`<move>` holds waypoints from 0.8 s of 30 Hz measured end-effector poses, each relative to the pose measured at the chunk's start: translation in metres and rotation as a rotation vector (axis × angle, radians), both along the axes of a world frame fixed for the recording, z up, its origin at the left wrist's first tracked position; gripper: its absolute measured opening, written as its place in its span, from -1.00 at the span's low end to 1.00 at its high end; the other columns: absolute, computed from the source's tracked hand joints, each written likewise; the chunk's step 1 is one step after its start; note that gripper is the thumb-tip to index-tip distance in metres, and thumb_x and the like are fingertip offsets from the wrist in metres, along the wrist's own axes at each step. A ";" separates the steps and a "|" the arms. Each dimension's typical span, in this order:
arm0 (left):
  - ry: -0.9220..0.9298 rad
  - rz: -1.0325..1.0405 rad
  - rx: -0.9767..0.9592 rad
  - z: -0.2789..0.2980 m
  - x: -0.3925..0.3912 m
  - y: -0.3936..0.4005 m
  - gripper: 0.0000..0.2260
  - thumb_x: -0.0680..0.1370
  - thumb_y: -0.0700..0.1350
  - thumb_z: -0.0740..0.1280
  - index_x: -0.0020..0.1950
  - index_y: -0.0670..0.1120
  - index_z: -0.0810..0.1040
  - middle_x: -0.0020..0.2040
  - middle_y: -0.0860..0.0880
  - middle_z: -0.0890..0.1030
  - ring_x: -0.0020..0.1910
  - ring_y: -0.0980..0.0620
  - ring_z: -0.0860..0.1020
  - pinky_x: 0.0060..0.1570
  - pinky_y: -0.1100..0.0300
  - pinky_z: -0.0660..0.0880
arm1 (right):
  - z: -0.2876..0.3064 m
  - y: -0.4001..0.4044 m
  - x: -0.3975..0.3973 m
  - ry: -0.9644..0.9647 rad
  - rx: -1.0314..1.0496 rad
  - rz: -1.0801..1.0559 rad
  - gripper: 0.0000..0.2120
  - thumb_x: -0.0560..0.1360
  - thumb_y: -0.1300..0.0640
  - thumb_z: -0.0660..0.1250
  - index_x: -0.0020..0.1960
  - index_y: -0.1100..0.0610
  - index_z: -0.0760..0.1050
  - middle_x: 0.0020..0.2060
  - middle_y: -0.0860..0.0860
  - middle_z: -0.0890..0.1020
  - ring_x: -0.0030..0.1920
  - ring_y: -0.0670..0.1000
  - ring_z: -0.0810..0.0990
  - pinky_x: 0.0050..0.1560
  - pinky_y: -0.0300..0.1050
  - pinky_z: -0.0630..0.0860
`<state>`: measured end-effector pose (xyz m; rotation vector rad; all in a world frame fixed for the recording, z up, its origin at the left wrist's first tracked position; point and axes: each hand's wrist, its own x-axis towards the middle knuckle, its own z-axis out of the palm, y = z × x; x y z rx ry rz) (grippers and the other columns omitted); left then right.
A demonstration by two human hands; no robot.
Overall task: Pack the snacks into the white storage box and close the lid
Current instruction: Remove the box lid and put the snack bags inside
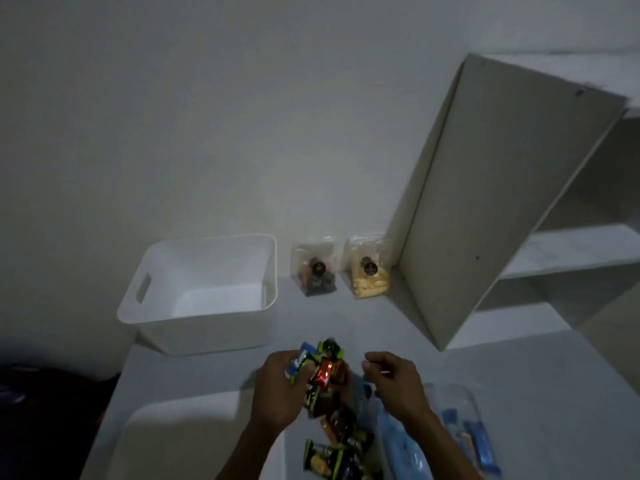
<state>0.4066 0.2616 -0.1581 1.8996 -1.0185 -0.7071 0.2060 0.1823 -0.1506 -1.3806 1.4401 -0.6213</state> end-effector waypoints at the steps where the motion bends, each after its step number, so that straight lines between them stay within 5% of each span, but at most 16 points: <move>1: 0.001 0.003 -0.012 0.002 -0.006 -0.020 -0.78 0.46 -0.02 0.48 0.08 0.00 0.60 0.04 0.04 0.59 0.07 0.07 0.58 0.11 0.18 0.50 | 0.004 -0.021 -0.005 -0.009 -0.010 0.003 -0.89 0.49 0.12 0.46 -0.08 -0.09 0.63 -0.20 -0.04 0.72 -0.14 -0.02 0.70 -0.03 0.07 0.65; 5: -0.050 0.049 -0.049 0.013 -0.020 -0.097 -0.67 0.46 -0.01 0.48 0.18 -0.11 0.61 0.09 -0.01 0.62 0.07 0.06 0.58 -0.01 0.31 0.44 | 0.020 -0.105 -0.015 -0.052 -0.075 0.036 -0.90 0.50 0.09 0.44 -0.02 -0.09 0.61 -0.13 -0.01 0.71 -0.12 -0.03 0.68 -0.09 -0.07 0.63; 12: -0.187 0.200 -0.081 0.022 -0.005 -0.204 -0.67 0.51 -0.06 0.42 0.24 -0.15 0.57 0.13 -0.11 0.62 0.07 0.00 0.57 0.04 0.14 0.50 | 0.035 -0.239 -0.006 -0.042 -0.229 0.015 -0.85 0.48 0.22 0.45 0.05 0.19 0.66 -0.19 0.02 0.67 -0.16 -0.04 0.63 -0.19 -0.44 0.47; 16: -0.216 0.297 -0.030 0.011 0.019 -0.243 -0.60 0.48 -0.04 0.46 0.26 -0.18 0.56 0.15 -0.18 0.62 0.11 -0.12 0.58 0.09 0.09 0.49 | 0.027 -0.300 0.008 0.077 -0.299 -0.023 -0.79 0.47 0.18 0.44 0.10 0.14 0.65 -0.12 0.04 0.71 -0.11 -0.01 0.65 -0.01 -0.22 0.54; 19: -0.164 0.344 0.019 0.002 0.039 -0.266 -0.46 0.44 0.03 0.46 0.34 -0.19 0.50 0.23 -0.21 0.58 0.21 -0.17 0.54 0.22 -0.05 0.48 | 0.016 -0.331 0.018 0.132 -0.300 -0.038 -0.65 0.45 0.20 0.43 0.24 0.11 0.58 0.05 0.07 0.67 -0.02 -0.01 0.59 0.04 -0.23 0.46; 24: -0.137 0.390 0.116 -0.013 0.062 -0.305 -0.42 0.49 -0.01 0.43 0.41 -0.25 0.39 0.30 -0.25 0.51 0.28 -0.21 0.48 0.26 0.01 0.39 | -0.008 -0.355 0.026 0.258 -0.297 -0.031 -0.48 0.44 0.19 0.44 0.37 0.09 0.42 0.23 0.11 0.58 0.15 0.15 0.58 0.06 -0.17 0.45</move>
